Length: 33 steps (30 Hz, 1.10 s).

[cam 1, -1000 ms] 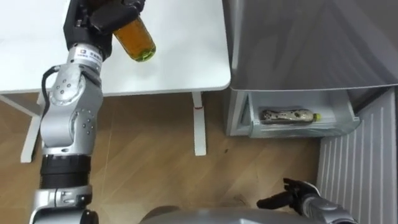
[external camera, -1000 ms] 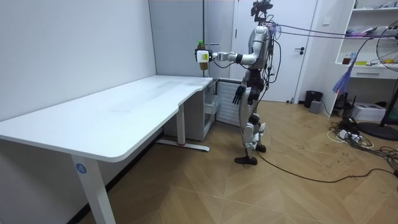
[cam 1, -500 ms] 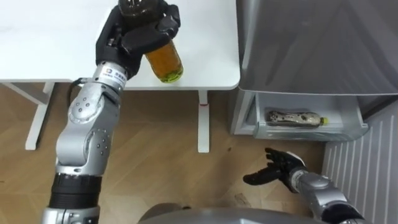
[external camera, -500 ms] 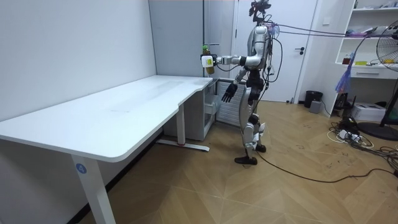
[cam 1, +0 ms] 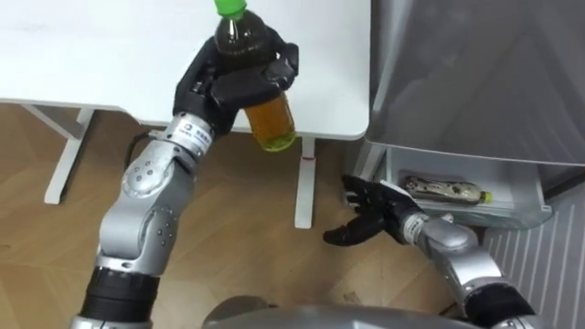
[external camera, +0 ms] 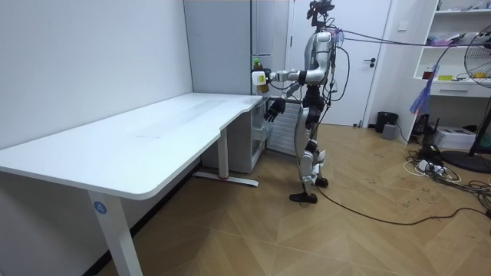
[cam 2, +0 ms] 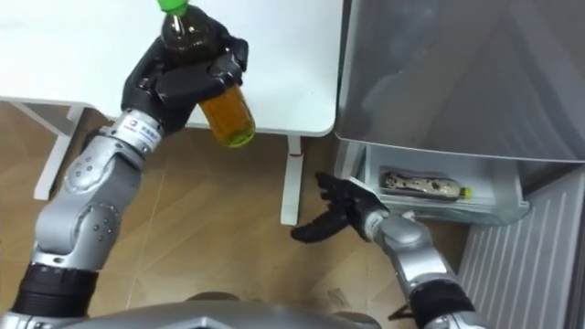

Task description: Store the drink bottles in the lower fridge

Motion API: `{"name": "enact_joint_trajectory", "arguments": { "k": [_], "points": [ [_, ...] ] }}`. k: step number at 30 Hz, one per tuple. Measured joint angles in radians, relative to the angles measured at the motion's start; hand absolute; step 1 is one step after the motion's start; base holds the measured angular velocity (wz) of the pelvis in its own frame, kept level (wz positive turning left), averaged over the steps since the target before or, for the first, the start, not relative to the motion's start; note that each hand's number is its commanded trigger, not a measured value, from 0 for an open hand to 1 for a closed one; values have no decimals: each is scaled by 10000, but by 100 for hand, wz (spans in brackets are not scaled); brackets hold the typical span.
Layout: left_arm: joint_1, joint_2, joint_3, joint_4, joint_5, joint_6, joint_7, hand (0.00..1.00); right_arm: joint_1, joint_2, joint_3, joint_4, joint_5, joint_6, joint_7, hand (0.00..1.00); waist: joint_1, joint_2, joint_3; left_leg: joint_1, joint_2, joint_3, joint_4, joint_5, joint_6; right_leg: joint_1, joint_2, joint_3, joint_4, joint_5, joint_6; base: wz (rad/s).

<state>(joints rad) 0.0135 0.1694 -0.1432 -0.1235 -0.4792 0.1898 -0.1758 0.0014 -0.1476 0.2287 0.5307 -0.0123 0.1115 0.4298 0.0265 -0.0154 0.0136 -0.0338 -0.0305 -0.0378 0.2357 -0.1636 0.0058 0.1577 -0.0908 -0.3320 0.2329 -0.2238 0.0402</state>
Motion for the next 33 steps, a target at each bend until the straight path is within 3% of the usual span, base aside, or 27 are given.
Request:
{"name": "enact_joint_trajectory", "arguments": {
  "k": [2, 3, 4, 5, 8, 13, 20, 33],
  "points": [
    [169, 31, -218, 132, -13, -2, -83, 100, 355, -22, 107, -513, 116, 9, 511, 0, 35, -6, 0, 202, 95, -479, -3, -1, -2, -111, -4, 351, 327, -237, 95, -8],
    [228, 64, -191, 131, -21, -38, -131, 100, 394, -32, 148, -683, 114, 15, 622, 0, 106, -85, -4, 178, 44, -547, 5, -3, -6, -102, 23, 631, -89, -232, 81, -30],
    [284, 78, -107, 168, -19, -76, -133, 100, 379, -84, 183, -1066, 135, 11, 885, 0, 113, -147, 16, 39, -70, -534, 47, -60, -81, 52, -4, 633, -536, -181, 18, -20],
    [337, 84, -143, 235, -20, -76, -145, 100, 331, -204, 250, -1286, 406, -1, 1014, 0, 2, -63, 78, -81, -153, -427, 27, -41, -101, 62, -13, 388, -643, -151, 9, 0],
    [500, 62, -718, 456, -18, -75, -465, 100, 366, -504, 434, -1300, 1047, 137, 1543, 0, -55, -79, 85, 94, -95, 77, -94, 56, -79, 111, -9, 307, -593, -153, 10, 20],
    [539, 145, -1368, 782, 20, -75, -814, 100, 366, -513, 632, -1569, 1873, 209, 2100, 0, 39, -129, 84, 67, -50, 348, -27, 52, -75, 161, -6, 438, -628, -152, 9, -4],
    [539, 190, -1539, 1353, 28, -75, -1035, 100, 356, -419, 741, -1573, 2571, 219, 2828, 0, 30, -98, 91, -109, 6, 593, 206, 49, -70, 128, 18, 483, -628, -152, 9, 1],
    [540, 425, -2237, 1670, 91, -163, -1419, 100, 377, -796, 1138, -1568, 3026, 219, 3114, 0, -162, 64, 72, -440, 44, 620, 400, 68, 7, -162, 17, 323, -457, -140, -10, 2]
  ]
}}
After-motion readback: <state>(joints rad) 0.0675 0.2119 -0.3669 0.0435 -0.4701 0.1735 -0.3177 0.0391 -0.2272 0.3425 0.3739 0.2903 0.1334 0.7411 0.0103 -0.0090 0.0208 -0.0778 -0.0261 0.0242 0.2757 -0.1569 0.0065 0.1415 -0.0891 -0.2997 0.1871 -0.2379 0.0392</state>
